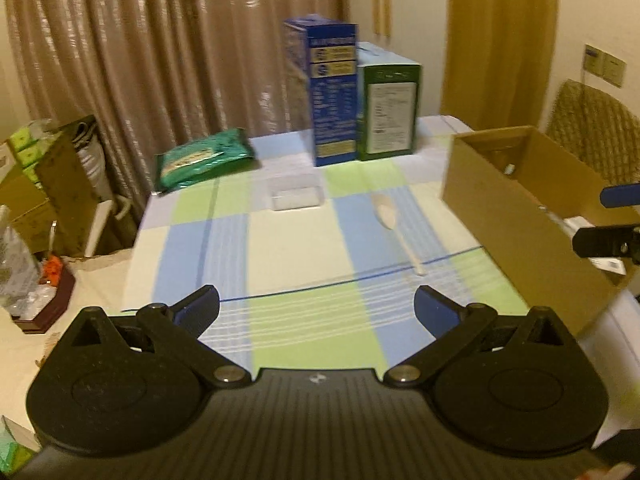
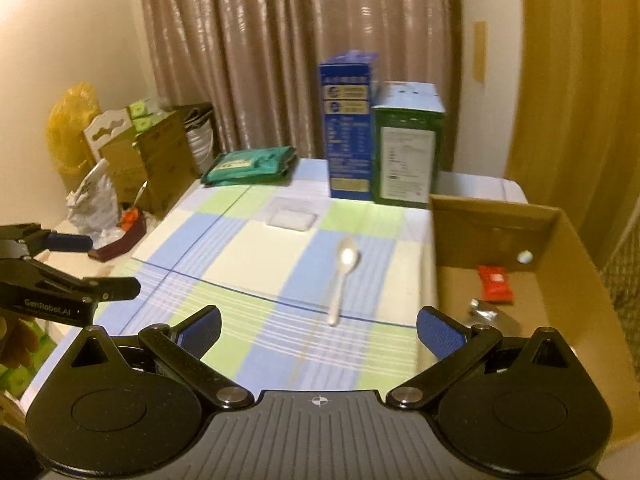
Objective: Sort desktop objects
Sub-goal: 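Move both open tools back over the spoon and clear tray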
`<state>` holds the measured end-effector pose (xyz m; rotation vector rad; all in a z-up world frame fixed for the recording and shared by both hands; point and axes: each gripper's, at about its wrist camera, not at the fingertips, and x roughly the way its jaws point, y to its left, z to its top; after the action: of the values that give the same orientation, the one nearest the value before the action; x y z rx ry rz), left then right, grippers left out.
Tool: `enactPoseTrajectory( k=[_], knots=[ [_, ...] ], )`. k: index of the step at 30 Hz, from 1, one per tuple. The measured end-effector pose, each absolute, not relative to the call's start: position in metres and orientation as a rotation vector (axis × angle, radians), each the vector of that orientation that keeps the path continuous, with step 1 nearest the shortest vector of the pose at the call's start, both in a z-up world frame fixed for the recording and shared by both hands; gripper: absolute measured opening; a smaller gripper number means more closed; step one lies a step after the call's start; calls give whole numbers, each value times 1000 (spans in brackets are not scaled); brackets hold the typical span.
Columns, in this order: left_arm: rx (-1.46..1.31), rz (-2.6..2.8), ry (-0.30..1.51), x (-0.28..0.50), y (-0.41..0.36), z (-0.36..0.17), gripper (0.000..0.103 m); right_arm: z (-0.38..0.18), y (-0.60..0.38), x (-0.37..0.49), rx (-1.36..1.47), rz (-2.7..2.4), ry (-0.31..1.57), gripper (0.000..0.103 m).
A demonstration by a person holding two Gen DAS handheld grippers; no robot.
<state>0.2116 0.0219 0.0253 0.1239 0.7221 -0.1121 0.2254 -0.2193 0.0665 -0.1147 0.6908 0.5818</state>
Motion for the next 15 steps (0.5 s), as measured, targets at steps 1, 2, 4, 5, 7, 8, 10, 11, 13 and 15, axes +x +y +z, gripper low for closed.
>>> enactPoseTrajectory(
  k=[1,2,4,5,7,8,10,11,13,15],
  knots=[
    [126,-109,718,212,27,24,102,64,-211,226,-126,586,687,101],
    [130,-106,712,212,31,22,102,62,-204,226,-132,588,684,101],
    [142,-100,702,212,38,18,102,58,-193,227,-135,589,681,101],
    [140,-99,706,212,42,17,102,56,-189,228,-136,583,679,101],
    [118,-94,718,213,49,15,102,56,-181,229,-133,562,673,101],
    [108,-91,722,213,52,14,102,55,-178,230,-130,559,677,101],
    [99,-83,731,213,56,12,102,55,-175,230,-120,548,675,101],
    [96,-80,734,214,58,11,102,55,-173,230,-120,543,676,101],
    [92,-76,740,215,60,11,102,54,-169,231,-119,534,681,101],
    [84,-71,739,215,62,10,102,52,-166,233,-116,529,696,101]
  ],
)
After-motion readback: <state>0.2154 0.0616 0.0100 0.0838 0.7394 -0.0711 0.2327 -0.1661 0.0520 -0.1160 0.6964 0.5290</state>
